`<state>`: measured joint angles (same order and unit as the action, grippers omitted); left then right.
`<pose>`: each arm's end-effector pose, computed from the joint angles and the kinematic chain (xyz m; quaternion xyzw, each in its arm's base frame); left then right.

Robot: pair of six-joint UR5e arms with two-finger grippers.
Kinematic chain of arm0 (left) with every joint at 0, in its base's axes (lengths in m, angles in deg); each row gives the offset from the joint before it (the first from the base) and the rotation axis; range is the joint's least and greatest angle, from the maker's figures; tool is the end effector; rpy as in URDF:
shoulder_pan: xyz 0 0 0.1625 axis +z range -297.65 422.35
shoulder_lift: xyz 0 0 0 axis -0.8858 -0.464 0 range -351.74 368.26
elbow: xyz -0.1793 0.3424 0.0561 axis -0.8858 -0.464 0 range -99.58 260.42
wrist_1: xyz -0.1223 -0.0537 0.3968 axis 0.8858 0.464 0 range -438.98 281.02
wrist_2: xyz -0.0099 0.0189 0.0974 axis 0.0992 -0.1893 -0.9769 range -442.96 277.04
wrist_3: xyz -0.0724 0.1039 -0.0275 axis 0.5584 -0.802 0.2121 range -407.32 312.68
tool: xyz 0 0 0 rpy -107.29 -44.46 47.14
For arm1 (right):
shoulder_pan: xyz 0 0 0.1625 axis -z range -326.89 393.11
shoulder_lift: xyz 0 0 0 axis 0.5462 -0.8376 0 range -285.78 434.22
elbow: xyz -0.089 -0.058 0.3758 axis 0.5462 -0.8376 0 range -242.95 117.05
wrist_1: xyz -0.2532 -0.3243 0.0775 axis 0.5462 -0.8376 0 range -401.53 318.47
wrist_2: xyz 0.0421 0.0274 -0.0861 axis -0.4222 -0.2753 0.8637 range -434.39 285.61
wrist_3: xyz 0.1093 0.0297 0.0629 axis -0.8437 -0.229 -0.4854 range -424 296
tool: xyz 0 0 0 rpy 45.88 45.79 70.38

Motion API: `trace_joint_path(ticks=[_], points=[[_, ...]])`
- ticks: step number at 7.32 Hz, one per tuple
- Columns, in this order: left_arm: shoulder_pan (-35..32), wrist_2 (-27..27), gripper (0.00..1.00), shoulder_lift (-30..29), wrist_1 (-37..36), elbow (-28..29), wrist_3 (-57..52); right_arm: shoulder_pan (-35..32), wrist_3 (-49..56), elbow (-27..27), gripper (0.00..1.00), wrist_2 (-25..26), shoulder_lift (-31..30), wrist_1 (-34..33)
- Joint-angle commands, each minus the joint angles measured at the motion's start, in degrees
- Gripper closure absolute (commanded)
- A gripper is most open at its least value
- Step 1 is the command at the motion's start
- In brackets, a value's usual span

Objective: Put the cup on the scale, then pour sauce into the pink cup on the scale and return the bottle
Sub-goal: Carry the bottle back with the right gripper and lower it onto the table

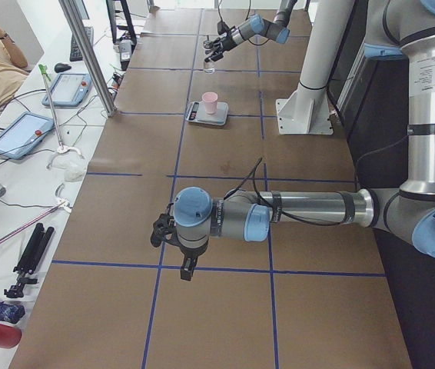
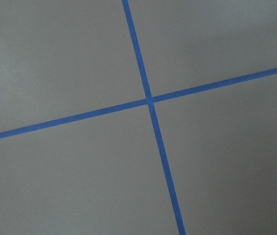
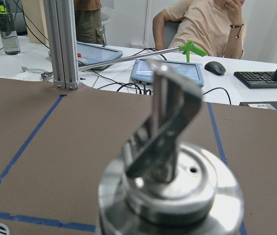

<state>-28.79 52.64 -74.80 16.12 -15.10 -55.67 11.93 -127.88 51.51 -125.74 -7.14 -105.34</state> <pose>-0.0497 -0.4540 0.6442 0.0615 0.3836 0.0704 0.9188 -0.4159 -0.3909 0.2978 0.4507 -0.3123 0.1282 0.8264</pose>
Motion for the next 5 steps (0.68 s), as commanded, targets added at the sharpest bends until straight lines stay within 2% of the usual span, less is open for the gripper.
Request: trace_joint_path(ticks=[1,4,5], points=[[0.0,-0.4,0.00,0.9,-6.1,-1.8,-0.6,-1.1,0.0,0.2,1.00,-2.4,-1.0,0.0],[0.2,-0.3,0.00,0.1,-5.4,-2.0,-0.6,-1.1,-1.6,0.0,1.00,-2.5,-2.5,1.3],[0.2,-0.2,0.00,-0.1,-4.3,-1.9,-0.6,-1.0,-4.6,-1.0,1.00,-2.4,-4.6,4.8]])
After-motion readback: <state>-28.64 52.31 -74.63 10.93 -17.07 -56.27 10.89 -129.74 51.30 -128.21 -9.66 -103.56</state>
